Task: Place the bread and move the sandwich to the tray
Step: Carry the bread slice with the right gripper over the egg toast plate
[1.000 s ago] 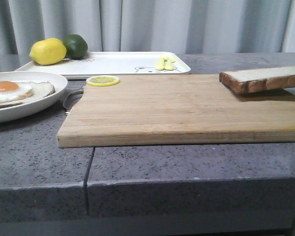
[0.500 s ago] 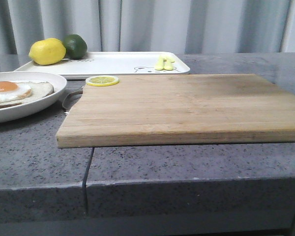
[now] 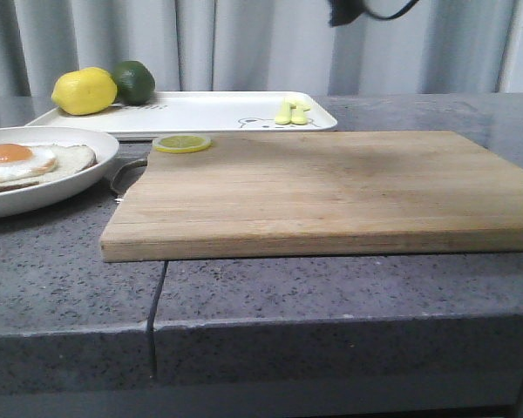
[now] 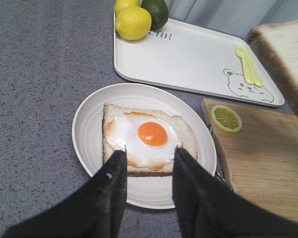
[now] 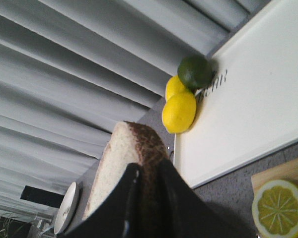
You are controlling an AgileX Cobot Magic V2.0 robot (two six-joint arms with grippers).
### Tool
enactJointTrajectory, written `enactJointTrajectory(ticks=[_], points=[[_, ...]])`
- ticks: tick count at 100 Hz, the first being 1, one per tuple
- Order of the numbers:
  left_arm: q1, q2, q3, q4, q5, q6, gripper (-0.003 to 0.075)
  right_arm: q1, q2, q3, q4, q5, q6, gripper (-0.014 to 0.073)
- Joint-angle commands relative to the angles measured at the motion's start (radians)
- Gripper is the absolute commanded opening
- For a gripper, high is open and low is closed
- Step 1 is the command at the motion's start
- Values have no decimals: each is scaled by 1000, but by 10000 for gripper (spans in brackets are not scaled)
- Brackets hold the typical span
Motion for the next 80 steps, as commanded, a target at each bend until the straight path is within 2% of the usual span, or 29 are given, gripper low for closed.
enactJointTrajectory(ticks=[1,27,42,69,80], points=[[-7,12,-35,-25,-71,-5,211,41,27,-71,29,-106,-23,-60],[-7,12,-35,-25,-67,-5,211,167,194,-162,225,-208,-136,-60],[-7,12,-35,-25,-67,-5,211,223,261,-224,278,-248,-188,-60],[-7,12,-35,-26,-65,-5,211,251,324,-279,412,-249,-333,-60],[-7,12,-35,-30,-65,-5,211,252,338,-279,428,-244,-364,-60]])
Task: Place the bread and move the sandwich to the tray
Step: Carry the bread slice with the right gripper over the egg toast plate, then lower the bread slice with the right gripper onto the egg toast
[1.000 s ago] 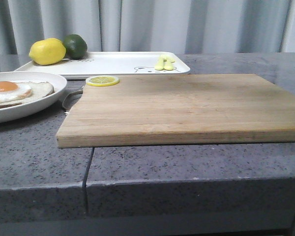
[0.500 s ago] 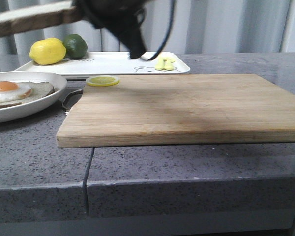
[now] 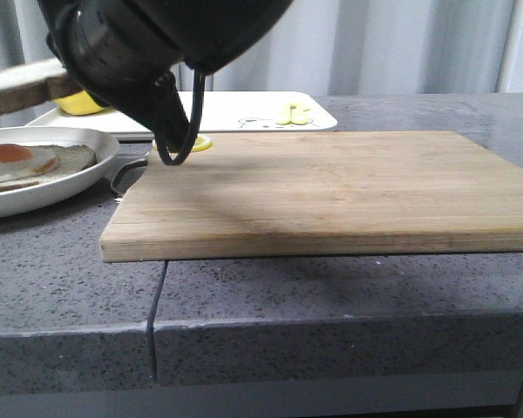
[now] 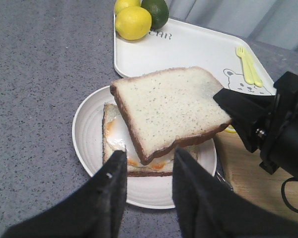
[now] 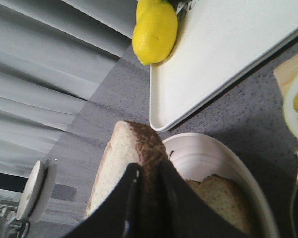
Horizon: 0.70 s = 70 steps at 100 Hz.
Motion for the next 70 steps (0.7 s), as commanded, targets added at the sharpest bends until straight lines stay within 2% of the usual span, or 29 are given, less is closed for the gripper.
enactJointTrajectory(ticks=[1,70], points=[[-7,12,-35,-30,-65,-5,211,0,-42,-37,-13,-59,-42,-60],[-7,12,-35,-45,-64,-5,211,2,-22,-41,-13,-49,-42,-60]])
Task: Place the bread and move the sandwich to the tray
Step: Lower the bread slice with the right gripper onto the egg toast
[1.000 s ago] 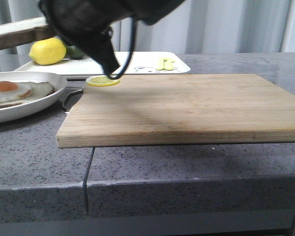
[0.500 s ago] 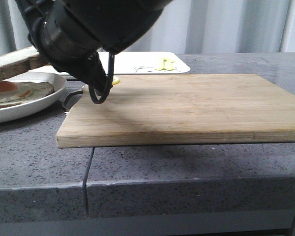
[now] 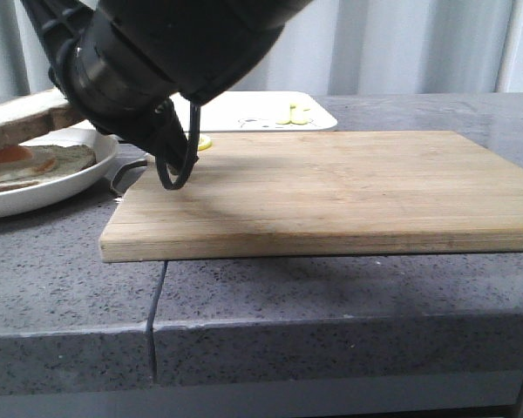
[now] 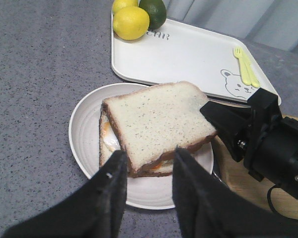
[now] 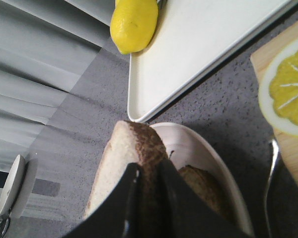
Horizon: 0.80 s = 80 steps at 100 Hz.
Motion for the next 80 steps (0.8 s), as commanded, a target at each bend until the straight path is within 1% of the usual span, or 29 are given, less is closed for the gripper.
enactJointTrajectory(ticks=[1,23,30,45,60,80], points=[[-7,12,-35,-35,-64,-5,211,2,-55,-37,-33,-59,-15,-60],[-7,12,-35,-35,-64,-5,211,-2,-55,-38,-34,-60,-16,-55],[-11,12,-35,-37,-64,-5,211,-2,-55,-38,-34,-60,-36,-37],[-30,12,-35,-43,-64,-5,211,-3,-55,-38,-27,-53,-102,61],[-31,12,-35,-45,-60,-5,211,-3,-55,-38,-15,-48,-105,171],[-31,8,-35,-45,-60,-5,211,-3,-55,-38,-15,-85,-114,317]])
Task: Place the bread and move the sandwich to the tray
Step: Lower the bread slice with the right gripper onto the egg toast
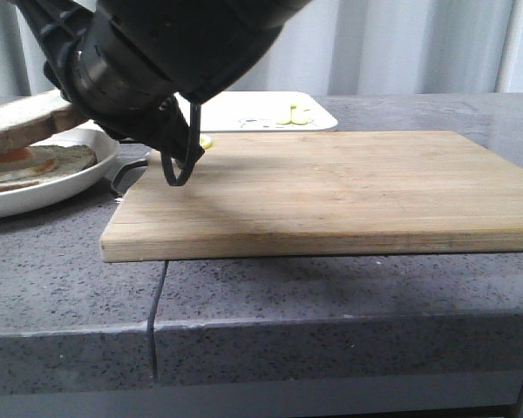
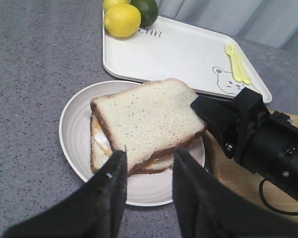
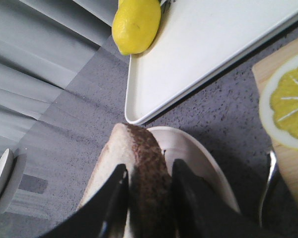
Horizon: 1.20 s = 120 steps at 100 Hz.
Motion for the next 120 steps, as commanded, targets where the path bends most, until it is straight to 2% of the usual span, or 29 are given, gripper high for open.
enactJointTrajectory(ticks=[1,17,45,55,67,91,100,109,120], points=[[-9,8,-35,-34,-61,-5,211,-3,-55,-35,-32,-75,-26,322],[-9,8,-35,-34,-59,-5,211,-3,-55,-35,-32,-122,-89,403],[-9,8,-35,-34,-59,-5,211,-3,-72,-35,-34,-211,-141,407],[-9,8,-35,-34,-59,-5,211,-3,-109,-35,-79,-240,-186,407],[-9,8,-35,-34,-62,-5,211,-3,-188,-35,-152,-256,-390,407],[-9,8,-35,-36,-81,-5,211,-4,-385,-20,-143,-228,-863,407],[-9,8,-35,-36,-81,-5,211,-10,-464,14,-141,-222,-1000,407],[-9,8,-35,-36,-91,-5,211,-32,-547,87,-128,-200,-1093,407],[-9,8,-35,-36,-117,-5,211,-77,-680,227,-127,-174,-1119,407]])
